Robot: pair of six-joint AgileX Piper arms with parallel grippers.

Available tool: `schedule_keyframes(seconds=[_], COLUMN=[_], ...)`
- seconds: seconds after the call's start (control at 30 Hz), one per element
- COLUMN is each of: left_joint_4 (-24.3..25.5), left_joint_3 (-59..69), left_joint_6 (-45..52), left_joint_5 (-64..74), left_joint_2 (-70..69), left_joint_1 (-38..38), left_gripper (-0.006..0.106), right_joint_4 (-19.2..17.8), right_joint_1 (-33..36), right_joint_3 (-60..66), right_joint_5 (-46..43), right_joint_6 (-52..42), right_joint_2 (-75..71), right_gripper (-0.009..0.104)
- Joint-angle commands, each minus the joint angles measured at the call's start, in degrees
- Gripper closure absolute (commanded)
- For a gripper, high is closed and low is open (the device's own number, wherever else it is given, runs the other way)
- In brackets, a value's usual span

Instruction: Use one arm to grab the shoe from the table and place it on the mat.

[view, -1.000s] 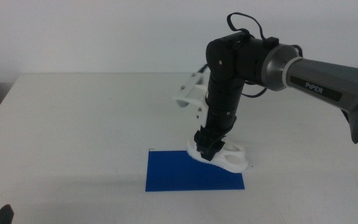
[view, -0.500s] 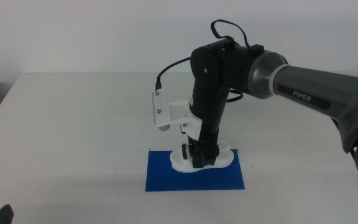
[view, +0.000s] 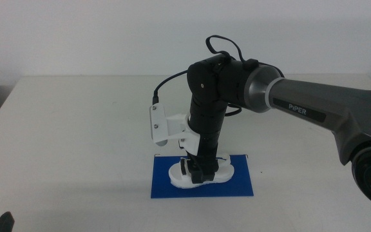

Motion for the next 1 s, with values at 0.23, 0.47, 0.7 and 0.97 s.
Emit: schedule_keyframes(seconds=[0.23, 0.47, 0.7, 0.97], left_joint_4=[-0.44, -0.44, -0.44, -0.44], left_joint_3=[0.40, 0.40, 0.40, 0.40], left_joint_6=[-0.31, -0.31, -0.31, -0.31], left_joint_5=[-4.59, -4.59, -4.59, -4.59], left_joint_2=[-0.58, -0.58, -0.58, -0.58], left_joint_1=[-0.23, -0.23, -0.23, -0.23], left_gripper=[0.007, 0.007, 0.007, 0.007], right_joint_4=[0.87, 0.87, 0.87, -1.35], right_joint_1=[0.08, 0.08, 0.02, -4.12], right_joint_3=[-1.76, -1.76, -1.76, 3.01], right_joint_5=[-1.87, -1.71, -1.71, -5.45], right_joint_6=[6.07, 10.34, 13.54, 33.12], right_joint_2=[-3.03, -2.93, -4.55, -19.16], right_gripper=[0.073, 0.029, 0.011, 0.014])
